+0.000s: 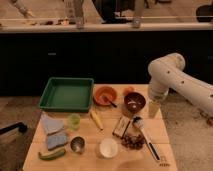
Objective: Place apple in purple bowl
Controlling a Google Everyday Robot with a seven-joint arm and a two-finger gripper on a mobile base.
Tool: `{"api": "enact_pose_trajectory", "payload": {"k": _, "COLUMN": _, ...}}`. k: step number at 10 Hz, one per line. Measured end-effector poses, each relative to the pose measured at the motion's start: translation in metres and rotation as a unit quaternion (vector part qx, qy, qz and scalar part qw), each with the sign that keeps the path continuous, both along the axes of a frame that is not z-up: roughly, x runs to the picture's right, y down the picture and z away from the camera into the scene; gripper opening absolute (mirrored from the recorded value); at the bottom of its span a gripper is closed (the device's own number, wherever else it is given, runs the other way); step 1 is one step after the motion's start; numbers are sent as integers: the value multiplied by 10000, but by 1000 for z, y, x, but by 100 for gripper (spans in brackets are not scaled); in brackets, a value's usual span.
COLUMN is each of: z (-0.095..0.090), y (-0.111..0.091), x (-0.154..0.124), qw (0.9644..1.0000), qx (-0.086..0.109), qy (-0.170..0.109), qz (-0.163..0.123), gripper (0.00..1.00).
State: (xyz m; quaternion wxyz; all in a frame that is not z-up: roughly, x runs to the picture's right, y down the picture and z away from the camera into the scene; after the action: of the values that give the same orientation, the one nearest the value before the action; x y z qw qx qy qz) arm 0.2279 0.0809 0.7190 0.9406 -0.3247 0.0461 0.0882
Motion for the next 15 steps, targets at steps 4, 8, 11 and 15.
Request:
{"api": "enact_pose_trajectory", "payload": {"k": 4, "z": 22, "y": -12, "x": -13, "qw": 9992, "qx": -132, "qy": 358, "qz": 110, "gripper": 80}}
{"api": "enact_pose_trajectory", "payload": {"k": 8, "z": 46, "y": -19, "x": -18, "qw": 9944, "qx": -348, "qy": 883, "qz": 457, "gripper": 80}}
{"api": "enact_pose_trajectory", "payload": {"k": 11, "z": 58, "y": -19, "x": -15, "qw": 9848, "qx": -567, "qy": 1298, "qz": 1002, "gripper": 80}}
{"api": "enact_pose_trajectory", "payload": {"k": 15, "z": 60, "y": -19, "x": -13, "qw": 9826, "qx": -704, "qy": 1276, "qz": 1155, "gripper": 80}}
